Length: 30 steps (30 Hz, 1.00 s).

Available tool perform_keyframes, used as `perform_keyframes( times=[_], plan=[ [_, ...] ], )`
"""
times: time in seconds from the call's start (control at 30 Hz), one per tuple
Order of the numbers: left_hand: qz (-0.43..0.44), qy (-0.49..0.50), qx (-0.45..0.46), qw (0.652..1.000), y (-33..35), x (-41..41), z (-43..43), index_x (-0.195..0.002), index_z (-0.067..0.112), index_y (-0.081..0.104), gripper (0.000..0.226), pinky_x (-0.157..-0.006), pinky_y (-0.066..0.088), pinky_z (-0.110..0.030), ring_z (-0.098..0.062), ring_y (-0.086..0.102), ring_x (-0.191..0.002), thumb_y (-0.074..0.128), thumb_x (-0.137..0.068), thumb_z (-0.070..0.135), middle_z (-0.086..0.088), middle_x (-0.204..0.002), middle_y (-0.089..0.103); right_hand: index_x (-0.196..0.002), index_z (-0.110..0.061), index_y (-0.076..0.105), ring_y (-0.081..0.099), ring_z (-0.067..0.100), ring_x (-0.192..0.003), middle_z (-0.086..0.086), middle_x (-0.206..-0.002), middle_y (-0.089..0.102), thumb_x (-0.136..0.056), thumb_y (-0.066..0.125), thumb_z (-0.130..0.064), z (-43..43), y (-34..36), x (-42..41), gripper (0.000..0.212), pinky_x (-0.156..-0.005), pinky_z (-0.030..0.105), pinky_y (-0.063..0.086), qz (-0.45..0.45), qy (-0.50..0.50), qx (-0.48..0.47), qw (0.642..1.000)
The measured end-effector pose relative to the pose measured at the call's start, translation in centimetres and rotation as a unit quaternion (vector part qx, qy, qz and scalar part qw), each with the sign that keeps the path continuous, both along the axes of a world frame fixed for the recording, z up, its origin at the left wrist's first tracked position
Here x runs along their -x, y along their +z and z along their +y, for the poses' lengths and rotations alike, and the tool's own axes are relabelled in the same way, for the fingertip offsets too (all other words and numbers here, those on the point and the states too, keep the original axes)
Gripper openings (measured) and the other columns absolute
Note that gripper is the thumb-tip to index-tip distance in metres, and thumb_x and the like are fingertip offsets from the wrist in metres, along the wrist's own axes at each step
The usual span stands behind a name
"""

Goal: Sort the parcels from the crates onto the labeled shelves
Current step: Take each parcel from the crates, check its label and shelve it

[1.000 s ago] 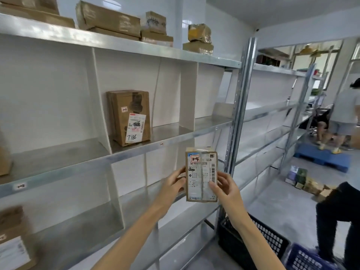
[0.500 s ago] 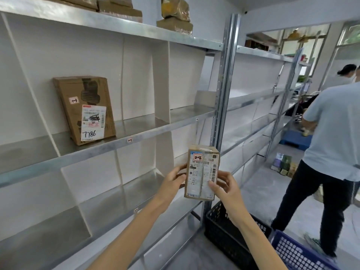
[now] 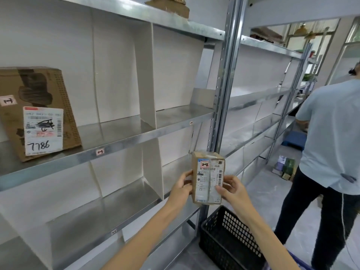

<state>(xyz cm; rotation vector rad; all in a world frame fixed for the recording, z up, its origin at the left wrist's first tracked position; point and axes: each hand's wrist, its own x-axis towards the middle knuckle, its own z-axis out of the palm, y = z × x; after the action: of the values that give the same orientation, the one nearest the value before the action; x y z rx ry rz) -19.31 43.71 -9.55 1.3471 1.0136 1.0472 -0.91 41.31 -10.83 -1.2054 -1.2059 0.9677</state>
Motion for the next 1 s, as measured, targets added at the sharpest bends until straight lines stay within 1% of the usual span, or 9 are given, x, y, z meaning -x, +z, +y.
perform_keyframes(
  times=[0.23,0.4,0.53,0.57,0.63,0.7,0.77,0.9,1.0],
  plan=[
    [0.072,0.047,-0.028,0.996,2.0,-1.4,9.1,-0.127,0.02,0.053,0.043,-0.063,0.046,-0.016,-0.002,0.056,-0.088,0.042,-0.09,0.001,0.004,-0.107,0.061,-0.101,-0.016,0.053,0.063,0.022,-0.104,0.006,-0.108,0.065,-0.085,0.065,-0.002,8.6,1.2,-1.7,0.024,-0.091,0.044,0.054,-0.033,0.003,-0.004,0.999],
    [0.079,0.077,-0.019,0.994,1.8,-2.4,13.3,-0.117,0.021,0.053,0.024,-0.062,0.047,-0.021,0.001,0.056,-0.088,0.037,-0.099,0.017,0.014,-0.1,0.059,-0.104,-0.017,0.052,0.061,0.019,-0.106,0.003,-0.109,0.065,-0.085,0.064,-0.002,13.3,0.7,-2.3,0.027,-0.09,0.037,0.054,-0.035,0.024,-0.002,0.999],
    [0.063,0.101,0.016,0.993,0.3,-2.6,15.1,-0.115,0.019,0.052,0.029,-0.063,0.051,-0.019,-0.002,0.058,-0.089,0.029,-0.102,0.032,0.013,-0.097,0.059,-0.103,-0.016,0.051,0.06,0.021,-0.103,0.008,-0.111,0.063,-0.09,0.058,-0.004,16.5,-0.5,-1.9,0.019,-0.073,0.025,0.054,-0.004,0.049,0.032,0.998],
    [0.058,0.108,0.022,0.992,0.0,-2.6,15.6,-0.116,0.019,0.052,0.033,-0.063,0.051,-0.019,-0.004,0.059,-0.09,0.027,-0.102,0.036,0.013,-0.098,0.06,-0.103,-0.016,0.051,0.06,0.022,-0.102,0.009,-0.111,0.063,-0.092,0.056,-0.008,17.3,-0.7,-1.8,0.014,-0.072,0.026,0.053,0.009,0.058,0.045,0.997],
    [0.049,0.13,0.036,0.99,-0.4,-2.5,16.7,-0.114,0.022,0.051,0.034,-0.064,0.051,-0.021,-0.007,0.06,-0.091,0.026,-0.101,0.042,0.011,-0.098,0.06,-0.105,-0.014,0.051,0.058,0.025,-0.105,0.01,-0.107,0.062,-0.096,0.05,-0.019,19.2,-1.4,-1.6,0.01,-0.083,0.037,0.053,0.044,0.072,0.072,0.994],
    [0.053,0.159,0.042,0.985,-0.8,-2.5,18.1,-0.113,0.027,0.048,0.032,-0.072,0.051,-0.027,-0.012,0.062,-0.095,0.027,-0.099,0.047,0.01,-0.101,0.062,-0.116,-0.011,0.047,0.055,0.026,-0.112,0.009,-0.11,0.06,-0.098,0.043,-0.035,21.5,-1.7,-1.3,0.03,-0.095,0.048,0.047,0.054,0.073,0.098,0.991],
    [0.085,0.188,0.042,0.978,-1.1,-2.5,19.7,-0.118,0.027,0.048,0.038,-0.084,0.047,-0.034,-0.017,0.061,-0.103,0.028,-0.097,0.052,0.006,-0.11,0.063,-0.13,-0.013,0.043,0.053,0.026,-0.117,0.009,-0.122,0.058,-0.096,0.036,-0.051,23.8,-1.7,-0.7,0.051,-0.097,0.053,0.045,0.037,0.087,0.115,0.989],
    [0.142,0.239,0.076,0.958,-2.0,-2.5,23.3,-0.108,0.026,0.047,0.04,-0.058,0.039,-0.025,-0.005,0.059,-0.08,0.031,-0.093,0.06,0.008,-0.092,0.063,-0.128,-0.019,0.049,0.055,0.025,-0.116,0.007,-0.123,0.062,-0.089,0.032,-0.067,28.1,-2.2,0.5,0.064,-0.096,0.057,0.045,0.006,0.166,0.13,0.978],
    [0.148,0.271,0.085,0.947,-3.4,-2.9,25.7,-0.107,0.02,0.045,0.033,-0.051,0.039,-0.021,-0.004,0.057,-0.07,0.043,-0.093,0.05,0.002,-0.09,0.064,-0.12,-0.007,0.046,0.059,0.023,-0.105,0.012,-0.115,0.063,-0.09,0.047,-0.055,31.4,-3.5,0.8,0.056,-0.094,0.05,0.048,-0.003,0.169,0.156,0.973]
  ],
)
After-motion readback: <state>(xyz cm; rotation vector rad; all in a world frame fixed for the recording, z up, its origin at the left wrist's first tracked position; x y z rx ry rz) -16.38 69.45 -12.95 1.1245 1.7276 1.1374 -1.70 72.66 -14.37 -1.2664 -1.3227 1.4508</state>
